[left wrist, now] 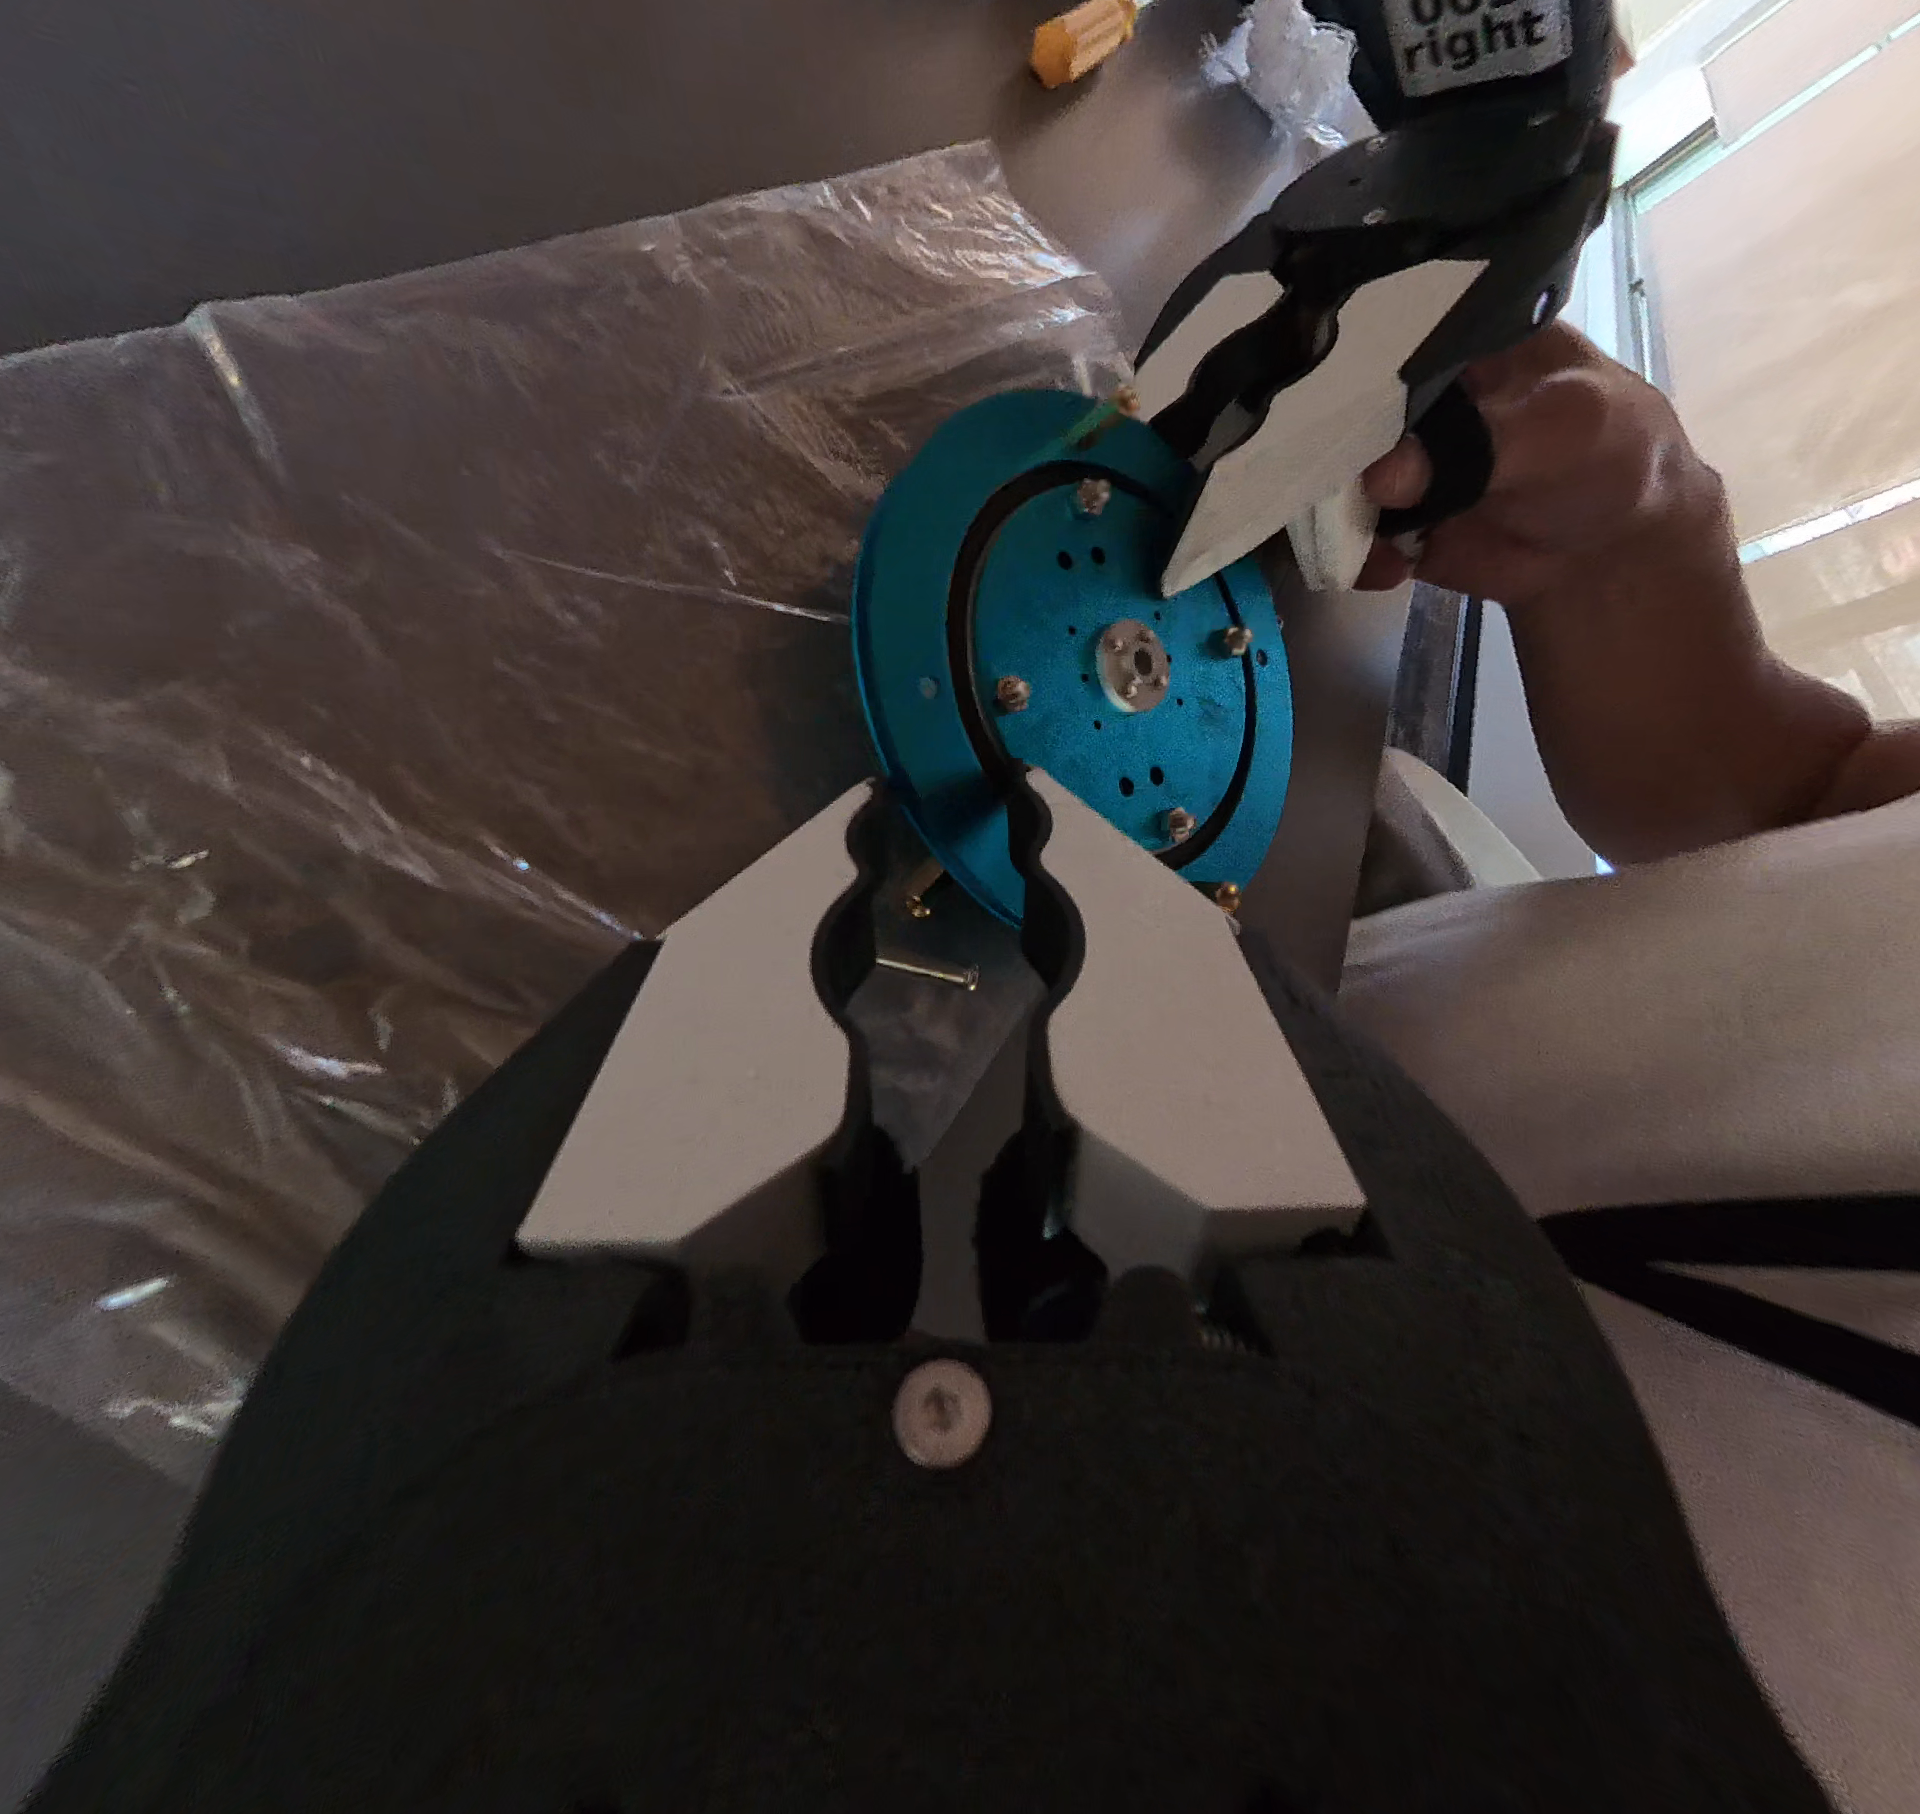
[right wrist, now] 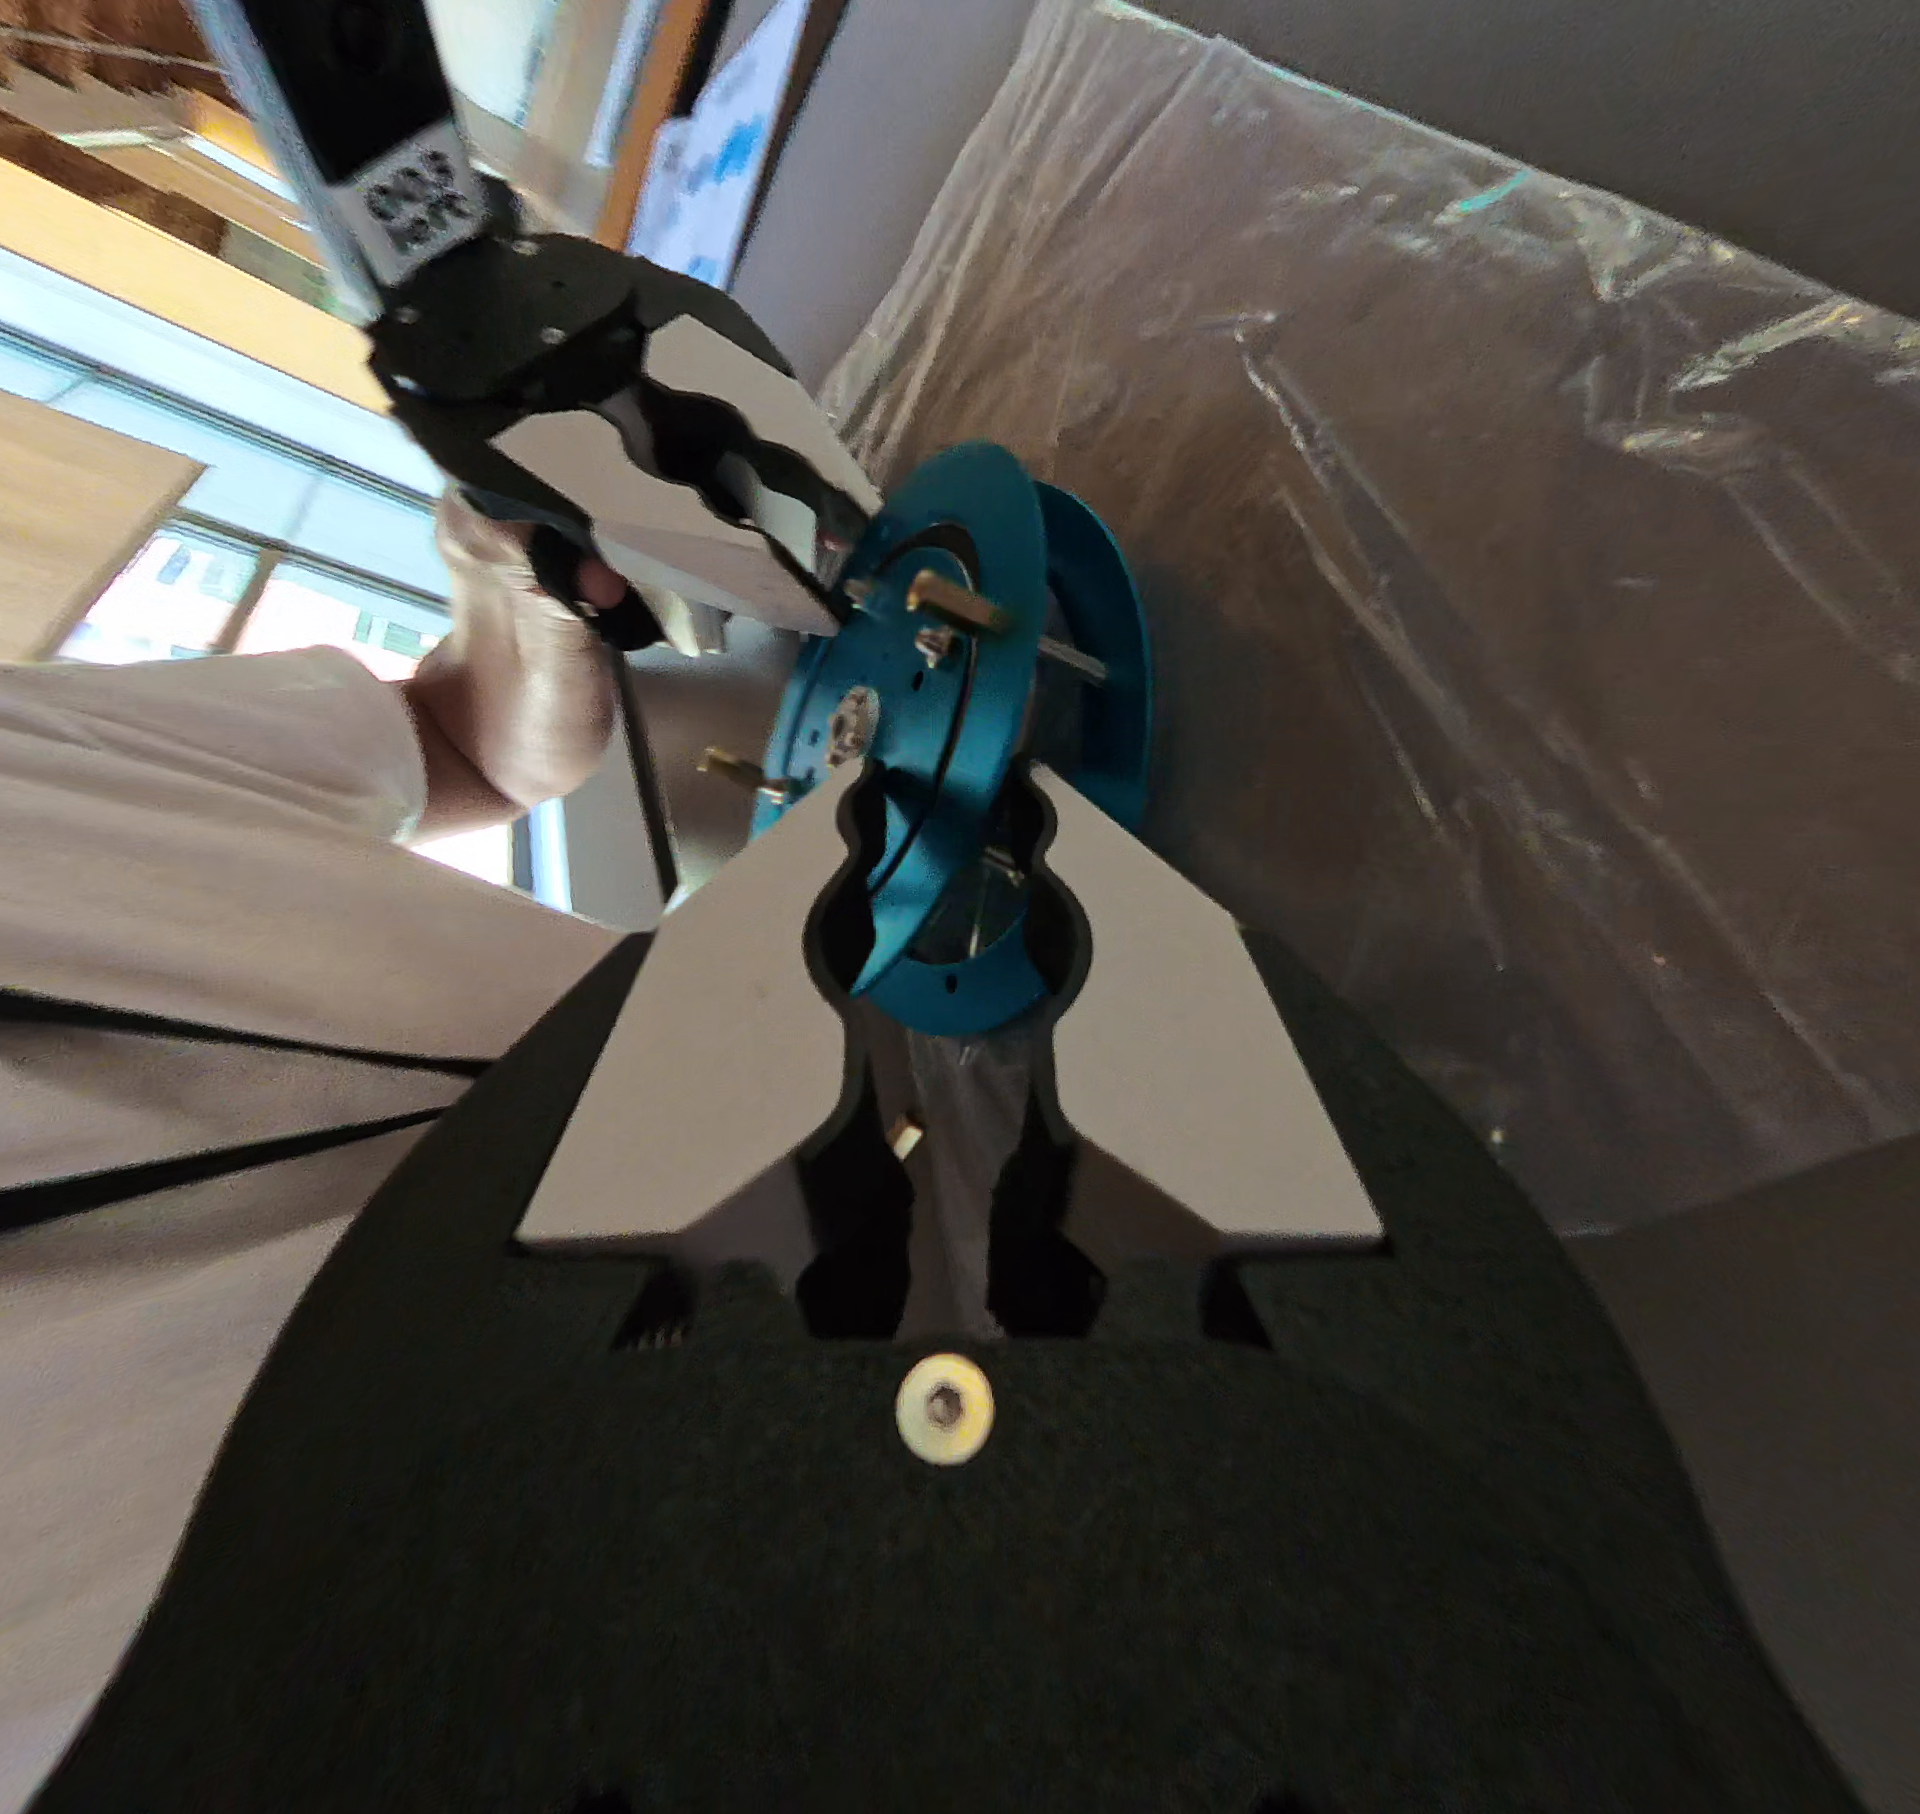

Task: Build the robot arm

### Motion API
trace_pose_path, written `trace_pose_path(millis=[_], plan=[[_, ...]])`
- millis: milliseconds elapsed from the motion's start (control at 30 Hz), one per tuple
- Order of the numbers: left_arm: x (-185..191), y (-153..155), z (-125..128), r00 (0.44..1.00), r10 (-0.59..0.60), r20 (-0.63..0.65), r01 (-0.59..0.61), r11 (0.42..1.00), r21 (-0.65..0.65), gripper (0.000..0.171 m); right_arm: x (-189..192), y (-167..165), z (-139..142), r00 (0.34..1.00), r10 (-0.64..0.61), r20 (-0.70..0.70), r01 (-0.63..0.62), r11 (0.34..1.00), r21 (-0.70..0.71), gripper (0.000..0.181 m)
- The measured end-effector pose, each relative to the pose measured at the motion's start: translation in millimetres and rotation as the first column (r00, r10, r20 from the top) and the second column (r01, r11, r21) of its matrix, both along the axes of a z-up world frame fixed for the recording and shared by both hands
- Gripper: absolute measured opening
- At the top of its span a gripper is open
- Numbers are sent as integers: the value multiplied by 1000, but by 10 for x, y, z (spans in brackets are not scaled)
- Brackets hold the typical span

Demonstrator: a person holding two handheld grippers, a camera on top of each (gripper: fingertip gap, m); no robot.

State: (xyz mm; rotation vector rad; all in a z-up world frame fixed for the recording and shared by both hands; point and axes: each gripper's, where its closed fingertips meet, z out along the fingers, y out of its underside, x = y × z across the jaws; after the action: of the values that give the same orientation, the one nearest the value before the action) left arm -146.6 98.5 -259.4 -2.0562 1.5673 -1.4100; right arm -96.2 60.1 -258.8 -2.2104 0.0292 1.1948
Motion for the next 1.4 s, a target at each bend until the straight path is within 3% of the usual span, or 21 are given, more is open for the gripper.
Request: trace_pose_path(millis=[67, 200, 400, 500, 567, 633, 767, 867, 967, 1067, 1167, 1267, 1400], plan=[[12, 13, 8, 1000, -22, 10, 22, 1000, 1, 24, -5, -18, 52, 998, 11, -61, -10, 1000, 14, 17], [90, 116, 62, 997, -69, 33, 68, 997, 41, 40, -39, -22, 101, 998, 51, -44, -48, 997, 69, 17], [244, -50, 173, 952, -298, 74, 304, 948, -95, 51, -94, -9, 176, 991, 131, -22, -127, 983, 133, 15], [308, -126, 177, 927, -369, 67, 375, 910, -177, 47, -134, -10, 236, 985, 172, 11, -172, 968, 185, 14], [259, -240, 226, 893, -440, 94, 449, 860, -243, 24, -136, 5, 248, 983, 180, 37, -184, 963, 197, 14], [245, -263, 224, 883, -455, 112, 468, 846, -255, 22, -117, 34, 246, 983, 179, 44, -184, 960, 209, 15], [236, -221, 261, 893, -429, 137, 450, 825, -343, 16, -63, 74, 262, 988, 156, -9, -151, 967, 206, 18], [201, -196, 281, 897, -414, 152, 441, 844, -305, 16, 129, 63, 427, 993, 91, -71, -71, 967, 246, 33], [169, -182, 306, 904, -393, 168, 427, 859, -283, 16, 356, 107, 301, 999, -28, 26, 21, 974, 228, 58], [172, -172, 373, 918, -345, 196, 393, 860, -326, 15, 2, 33, 288, 991, 107, -75, -93, 981, 170, 64], [205, -93, 556, 937, -236, 257, 333, 828, -451, 16, -171, 52, 310, 984, 147, -100, -128, 977, 173, 63], [243, 91, 702, 951, -88, 296, 238, 819, -523, 15, -94, 132, 429, 979, 61, -192, -23, 981, 193, 65], [264, 269, 684, 963, 59, 263, 119, 782, -611, 15, 26, 263, 757, 945, -36, -326, 134, 950, 283, 64]])
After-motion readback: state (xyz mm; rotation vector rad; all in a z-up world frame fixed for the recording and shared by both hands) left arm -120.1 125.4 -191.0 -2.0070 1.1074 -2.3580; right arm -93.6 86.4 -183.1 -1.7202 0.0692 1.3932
